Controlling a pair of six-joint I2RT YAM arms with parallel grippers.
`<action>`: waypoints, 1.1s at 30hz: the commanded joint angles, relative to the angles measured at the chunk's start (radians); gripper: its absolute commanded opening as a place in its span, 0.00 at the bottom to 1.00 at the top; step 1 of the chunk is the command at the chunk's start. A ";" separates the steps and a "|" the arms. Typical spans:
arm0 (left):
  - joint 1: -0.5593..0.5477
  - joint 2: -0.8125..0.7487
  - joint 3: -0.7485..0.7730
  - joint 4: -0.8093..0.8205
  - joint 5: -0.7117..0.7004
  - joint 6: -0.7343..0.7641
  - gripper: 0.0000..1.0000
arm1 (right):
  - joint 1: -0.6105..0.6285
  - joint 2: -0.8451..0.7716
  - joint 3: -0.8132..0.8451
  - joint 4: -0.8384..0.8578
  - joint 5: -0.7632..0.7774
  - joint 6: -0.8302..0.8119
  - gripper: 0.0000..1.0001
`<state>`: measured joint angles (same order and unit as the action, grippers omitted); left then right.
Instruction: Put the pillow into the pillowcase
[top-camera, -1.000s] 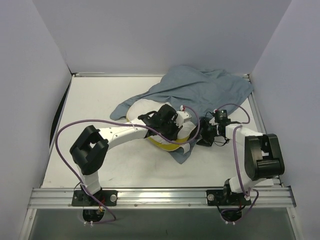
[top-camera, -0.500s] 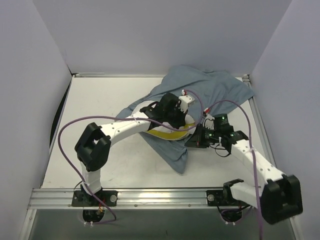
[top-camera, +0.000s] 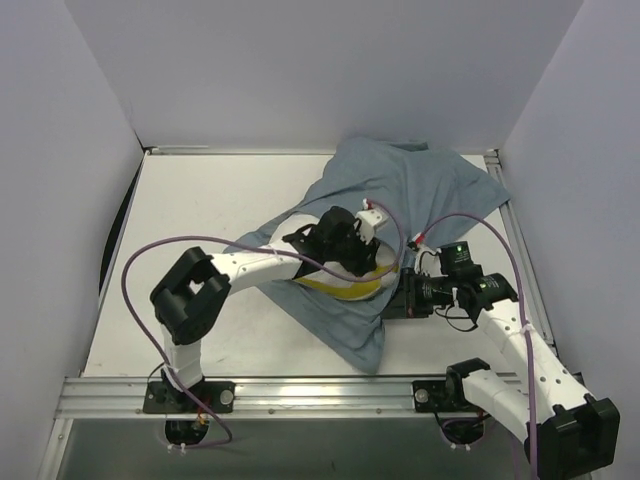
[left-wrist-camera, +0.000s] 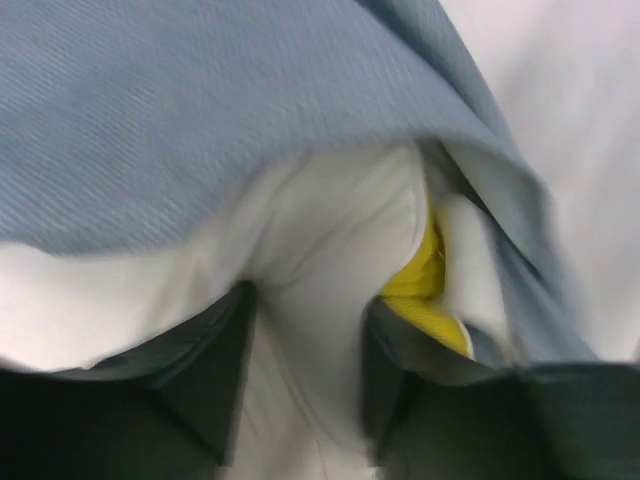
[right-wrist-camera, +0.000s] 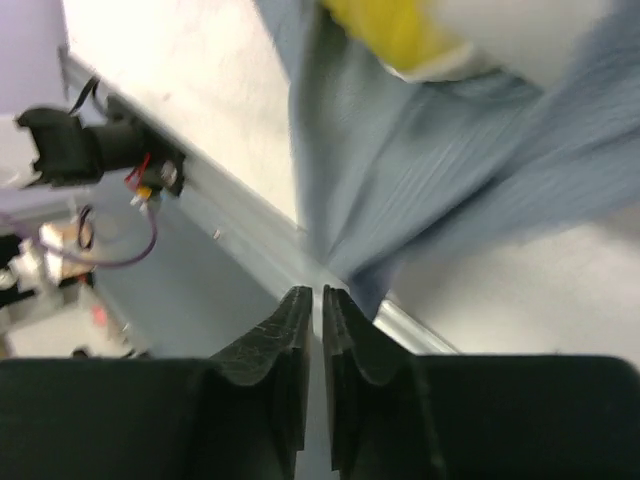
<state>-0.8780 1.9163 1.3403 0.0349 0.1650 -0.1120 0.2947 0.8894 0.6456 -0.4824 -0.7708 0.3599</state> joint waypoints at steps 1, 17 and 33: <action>0.007 -0.155 -0.087 -0.147 0.114 0.031 0.53 | -0.006 0.029 0.101 -0.192 -0.150 -0.087 0.13; 0.586 -0.579 -0.165 -0.562 0.281 -0.072 0.93 | 0.286 0.598 0.829 -0.232 0.594 -0.389 0.92; 0.945 -0.583 -0.404 -0.592 0.281 -0.248 0.98 | 0.638 1.270 1.301 -0.229 0.864 -0.558 1.00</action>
<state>0.0555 1.3739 0.9829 -0.5632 0.4309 -0.3027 0.9344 2.1056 1.9335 -0.6632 0.0269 -0.1455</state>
